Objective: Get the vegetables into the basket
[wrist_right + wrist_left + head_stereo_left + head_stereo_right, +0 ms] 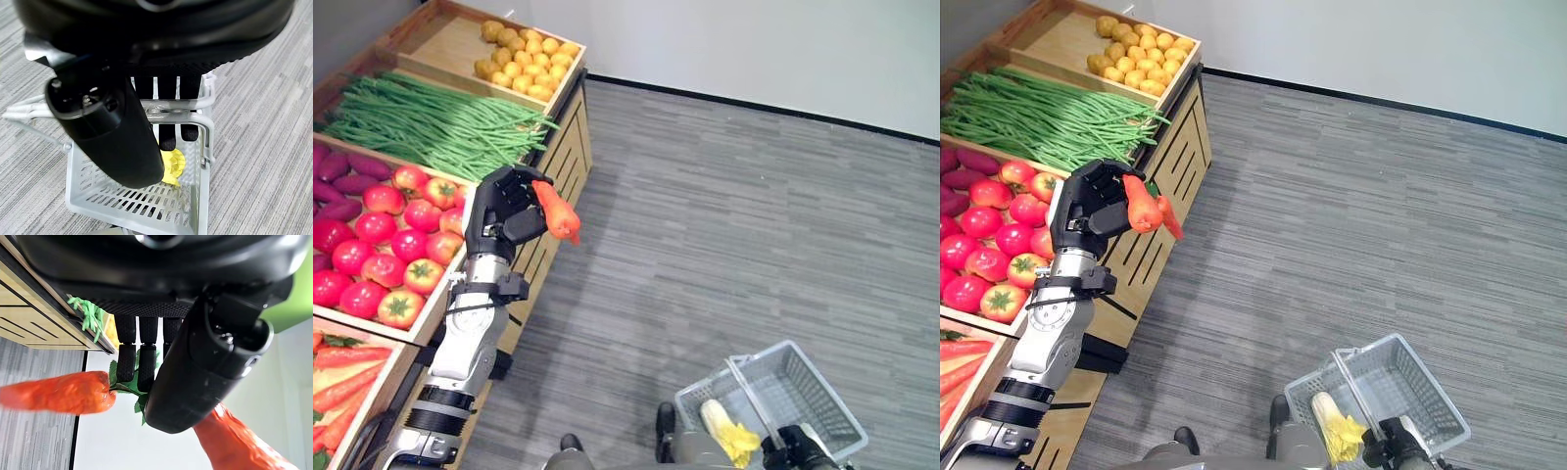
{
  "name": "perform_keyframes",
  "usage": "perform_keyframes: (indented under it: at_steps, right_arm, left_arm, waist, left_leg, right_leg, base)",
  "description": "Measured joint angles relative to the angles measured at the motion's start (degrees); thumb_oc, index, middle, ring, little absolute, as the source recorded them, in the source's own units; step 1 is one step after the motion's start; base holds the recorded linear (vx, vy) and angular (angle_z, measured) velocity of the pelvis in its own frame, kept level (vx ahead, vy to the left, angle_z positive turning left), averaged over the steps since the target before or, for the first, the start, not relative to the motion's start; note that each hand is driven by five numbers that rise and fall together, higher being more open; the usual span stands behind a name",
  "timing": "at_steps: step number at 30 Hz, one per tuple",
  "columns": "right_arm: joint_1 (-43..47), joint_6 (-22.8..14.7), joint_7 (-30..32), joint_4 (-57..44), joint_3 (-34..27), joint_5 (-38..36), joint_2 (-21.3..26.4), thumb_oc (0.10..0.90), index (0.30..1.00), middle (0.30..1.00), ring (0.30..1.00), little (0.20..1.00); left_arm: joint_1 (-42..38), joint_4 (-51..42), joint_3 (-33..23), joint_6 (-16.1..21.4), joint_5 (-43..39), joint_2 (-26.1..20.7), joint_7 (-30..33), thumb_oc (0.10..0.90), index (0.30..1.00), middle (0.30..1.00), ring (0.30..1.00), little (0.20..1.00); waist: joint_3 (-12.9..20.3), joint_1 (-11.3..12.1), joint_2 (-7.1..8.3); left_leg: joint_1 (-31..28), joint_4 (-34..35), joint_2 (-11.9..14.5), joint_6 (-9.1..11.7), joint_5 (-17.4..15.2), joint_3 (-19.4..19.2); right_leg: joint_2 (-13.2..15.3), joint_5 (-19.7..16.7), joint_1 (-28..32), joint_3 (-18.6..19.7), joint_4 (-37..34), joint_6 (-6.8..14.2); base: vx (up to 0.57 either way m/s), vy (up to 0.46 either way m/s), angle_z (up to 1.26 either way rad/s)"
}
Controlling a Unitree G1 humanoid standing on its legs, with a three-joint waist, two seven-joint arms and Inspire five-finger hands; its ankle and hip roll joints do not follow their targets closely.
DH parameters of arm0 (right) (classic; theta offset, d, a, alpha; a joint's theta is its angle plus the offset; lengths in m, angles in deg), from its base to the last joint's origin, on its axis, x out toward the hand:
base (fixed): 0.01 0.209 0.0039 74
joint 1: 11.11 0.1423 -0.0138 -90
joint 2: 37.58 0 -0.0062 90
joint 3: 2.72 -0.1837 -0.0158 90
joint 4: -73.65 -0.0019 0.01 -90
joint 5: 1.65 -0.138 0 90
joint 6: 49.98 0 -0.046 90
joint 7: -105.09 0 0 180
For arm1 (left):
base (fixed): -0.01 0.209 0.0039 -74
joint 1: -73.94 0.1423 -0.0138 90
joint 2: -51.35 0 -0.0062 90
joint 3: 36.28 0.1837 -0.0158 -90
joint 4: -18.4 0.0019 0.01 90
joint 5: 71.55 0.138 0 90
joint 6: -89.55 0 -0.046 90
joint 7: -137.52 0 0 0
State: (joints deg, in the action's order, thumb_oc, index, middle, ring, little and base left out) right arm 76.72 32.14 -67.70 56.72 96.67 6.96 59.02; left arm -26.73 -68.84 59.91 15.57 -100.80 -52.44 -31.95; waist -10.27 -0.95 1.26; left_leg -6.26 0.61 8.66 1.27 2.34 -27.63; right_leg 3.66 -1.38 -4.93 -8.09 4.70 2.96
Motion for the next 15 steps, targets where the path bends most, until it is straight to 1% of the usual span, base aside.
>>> perform_keyframes:
  at_steps: [1, 3, 4, 5, 6, 7, 8, 9, 10, 12, 13, 14, 15]
  right_arm:
    - [-0.2, 0.0, 0.0, -0.1, 0.0, 0.0, 0.1, 0.4, 0.3, 0.3, 0.3, 0.3]
    - [-0.6, 0.0, -0.1, 0.1, 0.0, 0.0, 0.9, 0.4, 0.3, 0.3, 0.3, 0.3]
    - [-0.7, 0.0, -0.2, 0.2, 0.0, 0.0, 1.1, 0.4, 0.3, 0.3, 0.3, 0.3]
    - [-0.7, 0.0, -0.2, 0.2, 0.0, 0.0, 1.1, 0.4, 0.3, 0.3, 0.3, 0.3]
    - [-0.5, -0.2, -0.3, 1.4, 0.1, 0.0, 1.7, 0.4, 0.3, 0.3, 0.3, 0.3]
    - [0.0, -0.2, -0.5, 1.9, 0.1, 0.0, 2.3, 0.4, 0.3, 0.3, 0.3, 0.3]
    - [1.0, 0.6, -0.2, 2.5, 0.2, 0.0, 3.5, 0.4, 0.3, 0.3, 0.3, 0.3]
    - [1.5, 0.6, -0.2, 2.5, 0.2, 0.0, 3.9, 0.4, 0.3, 0.3, 0.3, 0.3]
    - [2.0, 0.5, -0.2, 2.4, 0.2, 0.0, 4.0, 0.4, 0.3, 0.3, 0.3, 0.3]
    - [3.2, 0.5, -0.3, 1.7, 0.3, 0.0, 4.1, 0.4, 0.3, 0.3, 0.3, 0.3]
    - [3.4, 0.3, -0.2, 1.5, 0.9, 0.0, 4.6, 0.4, 0.3, 0.3, 0.3, 0.3]
    - [3.4, 0.1, 0.0, 1.3, 1.5, 0.0, 5.1, 0.4, 0.3, 0.3, 0.3, 0.3]
    - [3.1, 0.0, 0.0, 0.6, 1.7, 0.0, 5.8, 0.4, 0.3, 0.3, 0.3, 0.3]
  left_arm:
    - [0.0, 0.0, 0.0, 0.0, 0.0, 0.4, 0.0, 0.4, 0.3, 0.3, 0.3, 0.3]
    - [0.0, 0.0, 0.9, 0.0, -0.1, 1.9, -0.1, 0.4, 0.3, 0.3, 0.3, 0.3]
    - [0.0, 0.0, 1.3, 0.0, -0.1, 1.9, -0.1, 0.4, 0.3, 0.3, 0.3, 0.3]
    - [0.0, 0.0, 1.3, 0.0, -0.1, 1.9, -0.1, 0.4, 0.3, 0.3, 0.3, 0.3]
    - [-0.6, 0.0, 2.4, -0.1, -0.1, 1.8, -0.5, 0.4, 0.3, 0.3, 0.3, 0.3]
    - [-0.7, -0.2, 3.0, -0.1, -0.1, 1.8, -0.6, 0.4, 0.3, 0.3, 0.3, 0.3]
    - [0.0, -0.2, 3.2, -0.1, 0.1, 1.7, -1.0, 0.4, 0.3, 0.3, 0.3, 0.3]
    - [-0.1, -0.3, 3.2, -0.1, 0.1, 1.7, -1.0, 0.4, 0.3, 0.3, 0.3, 0.3]
    - [-0.1, -0.3, 3.1, 0.0, 0.1, 1.7, -0.9, 0.4, 0.3, 0.3, 0.3, 0.3]
    - [-0.1, -0.2, 3.3, 0.0, 0.0, 1.7, -0.8, 0.4, 0.3, 0.3, 0.3, 0.3]
    - [0.1, -0.2, 3.3, -0.1, 0.0, 1.7, -0.9, 0.4, 0.3, 0.3, 0.3, 0.3]
    - [0.0, -0.2, 3.6, 0.0, 0.0, 1.7, -0.9, 0.4, 0.3, 0.3, 0.3, 0.3]
    - [-0.1, -0.3, 4.4, 0.0, 0.0, 1.6, -0.9, 0.4, 0.3, 0.3, 0.3, 0.3]
  waist:
    - [0.1, 0.0, -0.15]
    - [0.3, 0.0, -0.62]
    - [0.3, 0.1, -0.73]
    - [0.3, 0.1, -0.73]
    - [-0.1, 1.3, -0.11]
    - [-0.4, 2.0, 0.49]
    - [-0.3, 3.3, 0.17]
    - [-0.3, 3.3, 0.06]
    - [-0.3, 3.4, 0.03]
    - [-0.5, 3.9, -0.08]
    - [-0.1, 3.9, -1.17]
    - [0.1, 3.3, -1.71]
    - [0.6, 3.0, -3.6]
  left_leg:
    - [0.5, -1.0, 0.3, 0.0, 0.0, 0.4]
    - [1.8, -4.1, 0.7, 0.7, 0.4, 1.4]
    - [1.9, -4.6, 0.8, 1.1, 0.8, 1.9]
    - [1.9, -4.6, 0.8, 1.1, 0.8, 1.9]
    - [5.0, -10.6, 0.7, 1.4, 0.9, 10.9]
    - [6.9, -13.0, 0.2, 2.6, 0.2, 16.4]
    - [6.6, -6.6, -0.8, 5.3, -2.2, 25.3]
    - [6.8, -3.0, -0.6, 5.3, -1.8, 27.1]
    - [7.4, -0.7, -0.1, 5.4, -1.5, 27.8]
    - [8.9, -0.6, 0.5, 5.3, -0.7, 28.0]
    - [9.4, -1.1, 0.2, 3.7, 0.6, 28.3]
    - [9.8, -1.9, 0.3, 3.2, 0.7, 27.9]
    - [9.7, -1.6, 0.3, 2.2, 0.0, 26.8]
  right_leg:
    - [0.0, 0.1, 0.0, 0.0, 0.1, -0.1]
    - [0.3, 0.5, 0.1, -0.2, 0.5, -0.6]
    - [0.2, 0.8, 0.1, -0.2, 0.6, -0.8]
    - [0.2, 0.8, 0.1, -0.2, 0.6, -0.8]
    - [0.6, 1.5, -0.4, 2.4, 1.2, -2.2]
    - [0.8, 0.9, -0.4, 3.4, 1.1, -3.4]
    - [0.6, -0.3, 0.0, 5.5, -0.7, -2.8]
    - [0.4, -0.3, 0.0, 6.3, -1.5, -2.9]
    - [0.0, -0.5, -0.1, 7.0, -2.0, -2.8]
    - [-0.8, -0.7, -0.2, 8.3, -2.1, -2.8]
    - [-1.8, -0.7, -0.3, 9.2, -1.5, -2.7]
    - [-2.4, -0.7, -0.1, 9.2, -1.5, -2.3]
    - [-3.0, -0.3, -0.4, 9.2, -0.8, -1.6]
  base:
    - [-0.01, -0.128, -0.01]
    - [-0.02, -0.121, 0.04]
    - [-0.01, -0.077, 0.05]
    - [0.02, -0.01, -0.08]
    - [0.05, 0.03, -0.23]
    - [0.12, 0.069, -0.62]
    - [0.09, 0.051, -0.64]
    - [0.12, 0.086, -0.65]
    - [0.07, 0.08, -0.43]
    - [0.07, 0.114, -0.68]
    - [0.08, 0.202, -0.77]
    - [0.12, 0.286, -0.64]
    - [0.11, 0.244, -0.31]
